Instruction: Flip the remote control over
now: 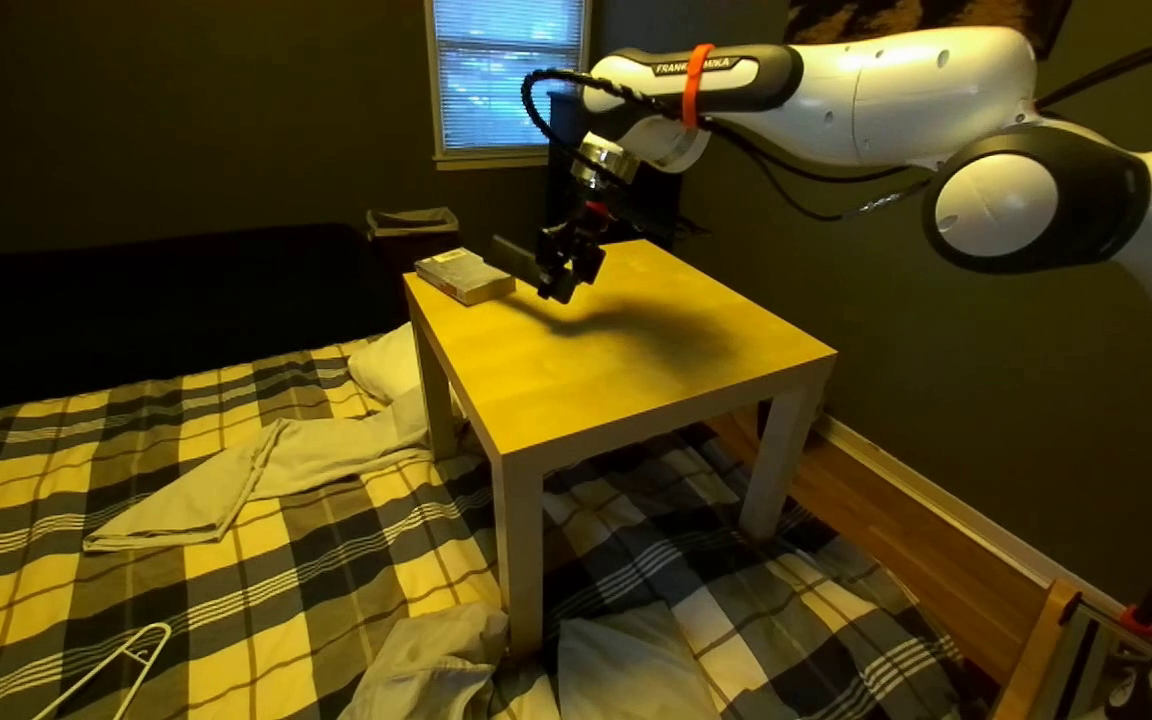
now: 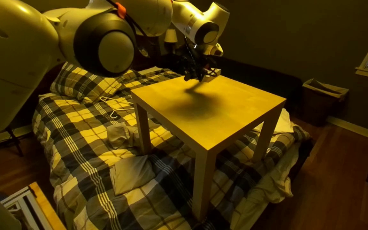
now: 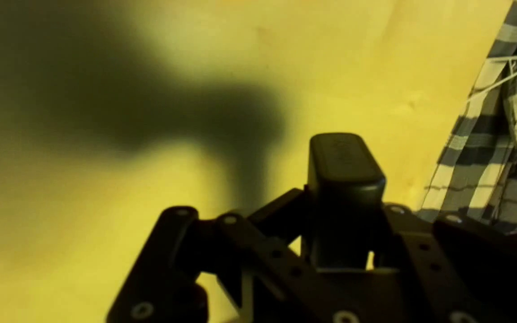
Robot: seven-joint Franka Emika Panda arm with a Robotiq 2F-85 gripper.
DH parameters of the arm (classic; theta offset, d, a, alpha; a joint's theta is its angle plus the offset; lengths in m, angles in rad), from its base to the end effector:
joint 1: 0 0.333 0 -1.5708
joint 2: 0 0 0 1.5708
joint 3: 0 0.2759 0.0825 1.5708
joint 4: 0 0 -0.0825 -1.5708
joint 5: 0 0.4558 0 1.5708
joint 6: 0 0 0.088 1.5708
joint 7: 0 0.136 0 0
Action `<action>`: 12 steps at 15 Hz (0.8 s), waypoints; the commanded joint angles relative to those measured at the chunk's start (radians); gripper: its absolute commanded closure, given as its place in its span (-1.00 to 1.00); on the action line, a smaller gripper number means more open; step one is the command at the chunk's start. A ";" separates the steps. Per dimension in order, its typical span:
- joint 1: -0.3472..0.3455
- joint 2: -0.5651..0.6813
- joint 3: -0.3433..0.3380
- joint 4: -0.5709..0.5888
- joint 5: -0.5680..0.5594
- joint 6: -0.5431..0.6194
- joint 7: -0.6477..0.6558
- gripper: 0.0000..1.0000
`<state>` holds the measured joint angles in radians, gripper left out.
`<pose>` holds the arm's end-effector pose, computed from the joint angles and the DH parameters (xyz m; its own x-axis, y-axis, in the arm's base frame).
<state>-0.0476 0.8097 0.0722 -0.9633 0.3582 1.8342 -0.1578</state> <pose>0.8172 0.0399 0.3323 0.9933 0.0540 0.1025 0.0893 -0.9204 -0.3806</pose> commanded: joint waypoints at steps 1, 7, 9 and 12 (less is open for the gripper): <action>0.049 -0.184 -0.055 -0.230 -0.051 0.224 0.050 0.84; 0.123 -0.322 -0.128 -0.495 -0.319 0.587 0.126 0.84; 0.152 -0.362 -0.171 -0.594 -0.443 0.695 0.193 0.84; 0.214 -0.431 -0.277 -0.746 -0.670 0.825 0.345 0.84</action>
<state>0.0997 0.4926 -0.1049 -1.5136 -0.1296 2.5513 0.0490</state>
